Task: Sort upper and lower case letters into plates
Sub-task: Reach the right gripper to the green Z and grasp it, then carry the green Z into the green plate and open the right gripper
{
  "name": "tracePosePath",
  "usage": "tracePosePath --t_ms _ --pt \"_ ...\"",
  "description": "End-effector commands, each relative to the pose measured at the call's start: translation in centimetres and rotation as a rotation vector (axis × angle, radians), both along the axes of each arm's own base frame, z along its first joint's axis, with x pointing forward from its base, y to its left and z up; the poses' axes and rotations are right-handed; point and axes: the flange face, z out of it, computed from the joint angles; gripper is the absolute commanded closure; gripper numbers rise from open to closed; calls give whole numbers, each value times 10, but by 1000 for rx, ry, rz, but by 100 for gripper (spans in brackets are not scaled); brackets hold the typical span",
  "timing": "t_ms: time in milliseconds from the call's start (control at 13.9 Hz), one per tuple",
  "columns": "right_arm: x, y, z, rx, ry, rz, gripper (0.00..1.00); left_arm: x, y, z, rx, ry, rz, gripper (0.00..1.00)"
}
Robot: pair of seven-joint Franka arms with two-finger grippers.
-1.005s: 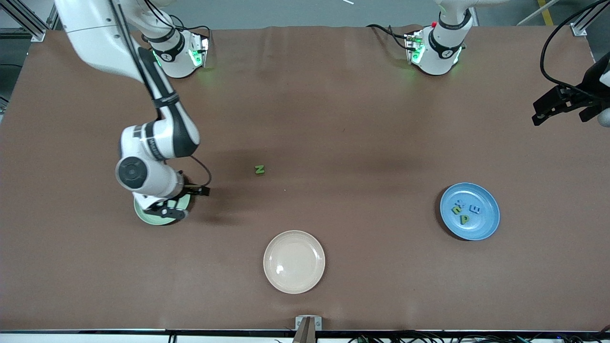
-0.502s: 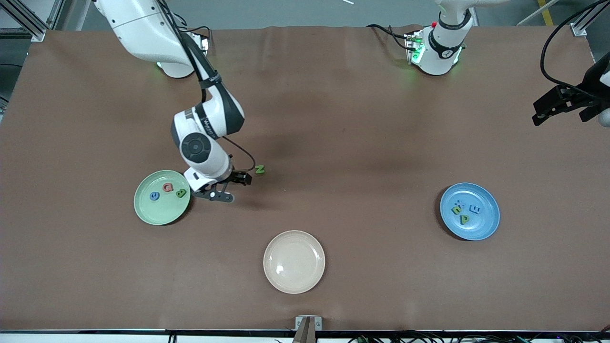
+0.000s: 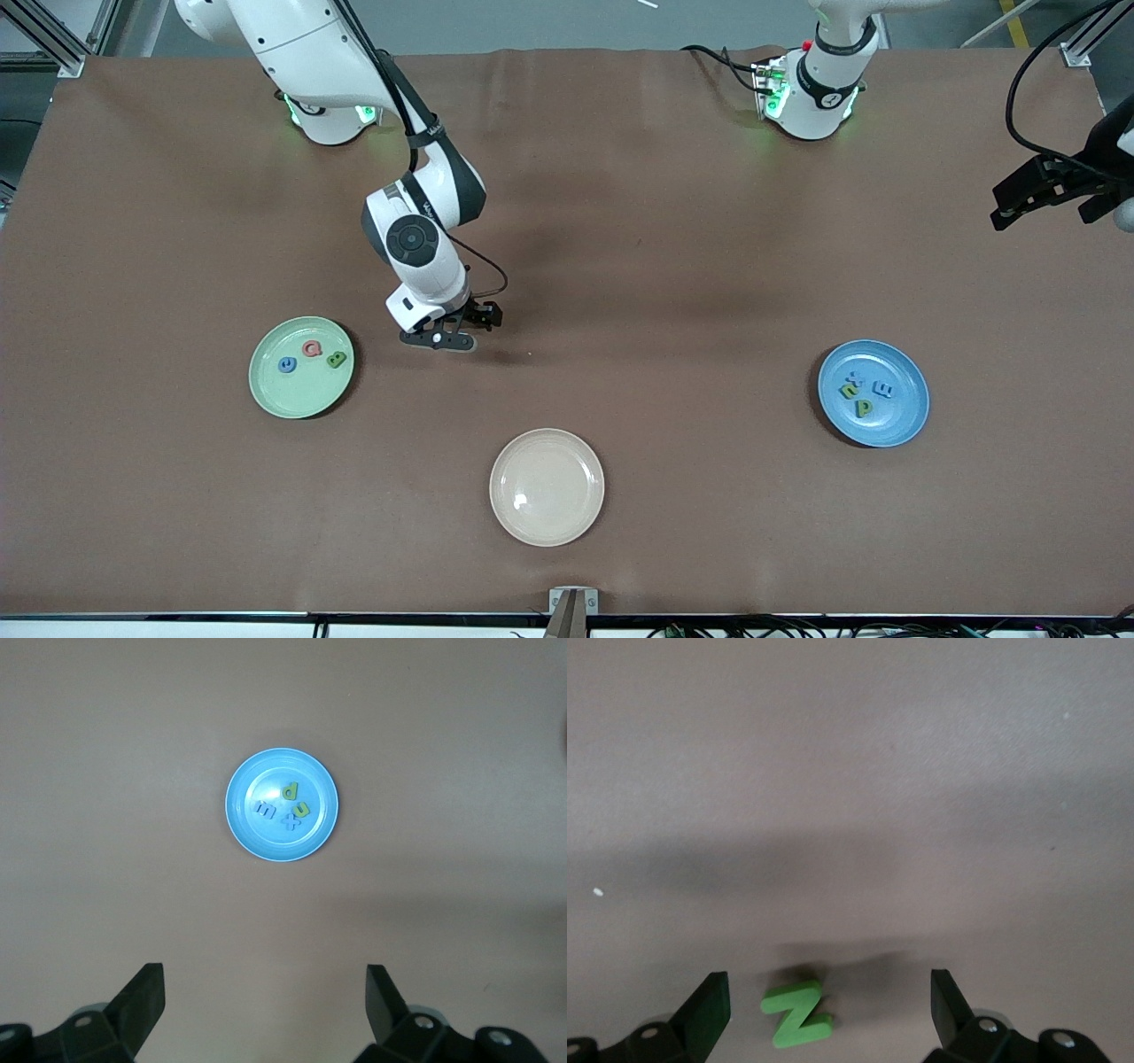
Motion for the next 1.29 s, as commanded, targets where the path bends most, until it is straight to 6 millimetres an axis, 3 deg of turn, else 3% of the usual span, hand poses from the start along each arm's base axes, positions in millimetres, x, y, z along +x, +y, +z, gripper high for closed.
tracePosePath --t_ms 0,215,359,933,1077,1220 --pt "-15 6 -3 0 1 -9 0 -11 1 5 -18 -2 -8 0" --pt "-33 7 -18 4 -14 5 1 -10 2 5 -16 -2 -6 0" --pt "-34 5 -20 3 -14 5 3 -10 1 5 -16 -2 -8 0" --pt "-40 13 -30 2 -17 8 28 -10 2 5 -18 -2 -6 0" --pt "-40 13 -30 2 -17 10 45 -10 2 5 -16 -2 -6 0" --pt "-38 11 -30 1 -16 4 71 -9 3 5 -17 -3 -5 0"
